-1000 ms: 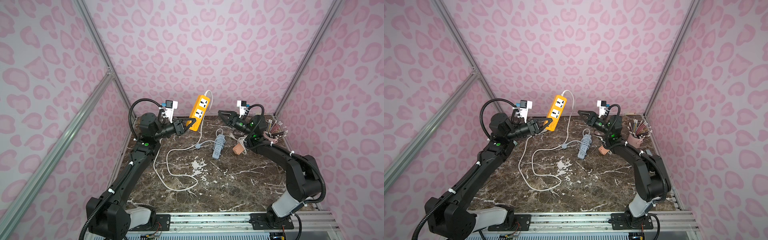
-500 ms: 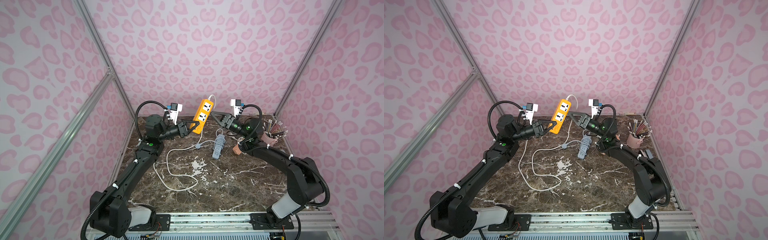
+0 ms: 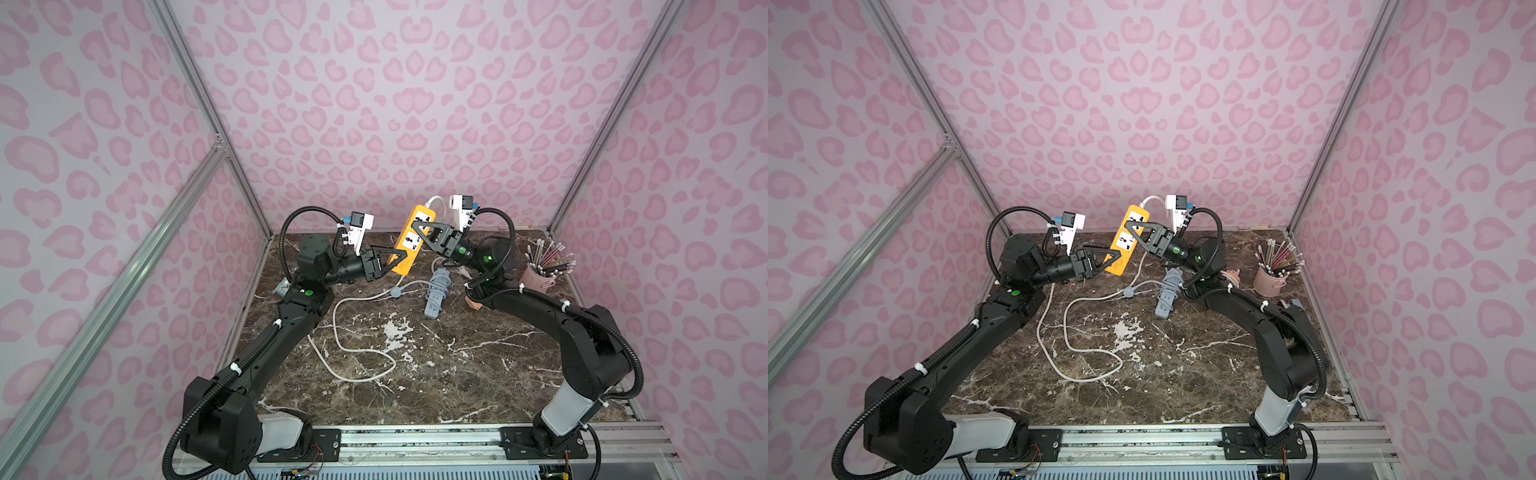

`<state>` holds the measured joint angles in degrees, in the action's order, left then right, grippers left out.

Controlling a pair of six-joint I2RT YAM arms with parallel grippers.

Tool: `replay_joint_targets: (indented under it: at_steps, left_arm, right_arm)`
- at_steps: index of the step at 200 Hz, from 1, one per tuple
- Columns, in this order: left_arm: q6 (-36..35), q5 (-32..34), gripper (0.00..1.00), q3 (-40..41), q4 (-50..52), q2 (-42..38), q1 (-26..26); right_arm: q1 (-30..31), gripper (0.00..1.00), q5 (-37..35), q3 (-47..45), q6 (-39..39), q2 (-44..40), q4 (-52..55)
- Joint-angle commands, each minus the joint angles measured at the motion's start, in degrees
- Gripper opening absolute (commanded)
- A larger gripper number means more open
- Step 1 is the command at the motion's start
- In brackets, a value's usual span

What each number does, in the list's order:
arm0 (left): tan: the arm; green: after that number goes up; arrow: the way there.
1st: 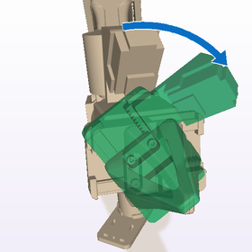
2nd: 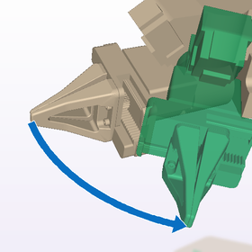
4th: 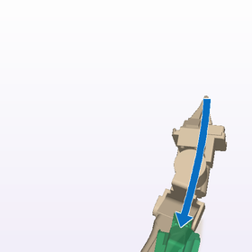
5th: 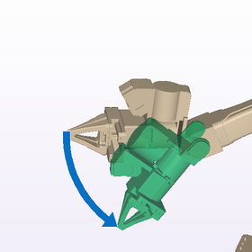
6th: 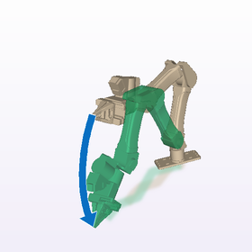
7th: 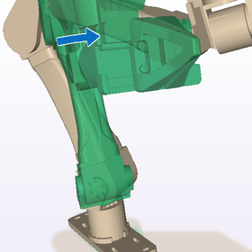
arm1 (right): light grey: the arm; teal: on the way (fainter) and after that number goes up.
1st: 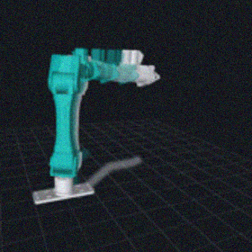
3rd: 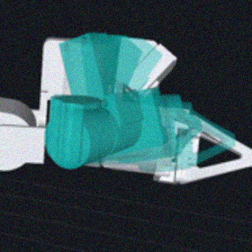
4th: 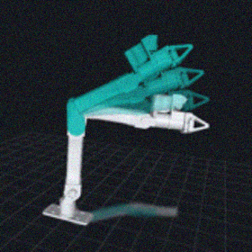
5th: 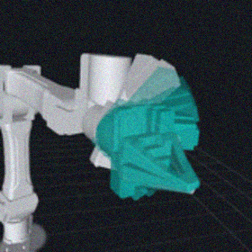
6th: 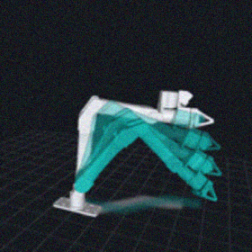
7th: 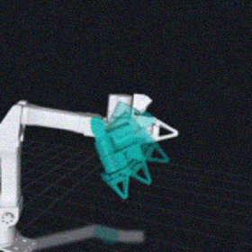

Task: Wrap the cord around the power strip
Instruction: Pick up the power strip from the center of the board.

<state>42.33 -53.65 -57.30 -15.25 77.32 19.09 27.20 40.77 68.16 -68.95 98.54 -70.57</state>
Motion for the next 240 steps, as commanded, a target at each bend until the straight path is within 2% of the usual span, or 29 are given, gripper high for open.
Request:
replay_joint_targets:
  at_steps: [1,27,54,62,72,89,105,125,140,157,170,185,203,240]
  left_arm:
    - [0.8,-0.7,0.46,0.5,-2.1,0.6,0.1]
    - [0.5,-1.1,0.49,-0.1,-1.6,1.7,0.0]
    - [-1.9,-0.5,0.16,-1.9,1.4,1.9,-0.1]
    - [-2.3,-0.1,0.09,-2.1,1.7,1.9,-0.2]
    - [-2.3,0.4,0.04,-2.1,1.8,1.7,-0.5]
    - [-2.5,1.8,0.03,-3.0,3.2,0.7,-1.6]
    - [-3.7,3.6,0.03,-4.7,5.5,-0.7,-2.7]
    - [-4.9,5.4,0.03,-7.0,6.4,-1.9,-2.8]
    - [-4.4,5.8,0.03,-8.3,5.3,-1.8,-2.9]
    - [-4.1,6.2,0.03,-9.9,5.3,-1.2,-2.7]
    - [-4.0,6.5,0.03,-11.1,5.6,-0.7,-2.5]
    - [-3.6,6.9,0.03,-11.9,5.8,-0.5,-2.3]
    - [-3.0,7.0,0.03,-13.2,5.9,-0.3,-1.7]
    - [-1.9,6.8,0.03,-15.1,6.6,-0.1,-0.1]
  right_arm:
    - [0.3,0.16,-2.1,0.7,0.0,0.7,-4.3]
    - [1.6,0.12,-1.4,3.0,-0.5,2.8,-4.6]
    - [1.6,0.15,-1.3,4.2,-2.0,4.3,-5.5]
    - [1.4,0.23,-1.4,4.2,-2.4,4.6,-5.5]
    - [0.9,0.42,-1.6,4.0,-3.0,4.6,-5.4]
    - [-0.7,0.64,-1.3,2.0,-3.5,4.0,-5.7]
    - [-2.8,0.72,0.0,-1.7,-3.5,2.9,-5.8]
    - [-5.4,0.74,1.7,-6.8,-1.7,1.4,-4.0]
    - [-7.1,0.74,1.3,-9.1,3.2,-0.5,2.4]
    - [-8.2,0.73,-2.0,-9.2,12.6,-2.9,16.4]
    - [-8.0,0.72,-6.9,-7.7,22.3,-4.3,27.6]
    - [-6.9,0.71,-16.6,-5.2,33.3,-4.6,38.7]
    - [-4.7,0.73,-24.8,-3.7,41.8,-3.6,42.6]
    - [0.2,0.77,-32.5,-3.1,48.0,0.0,35.7]
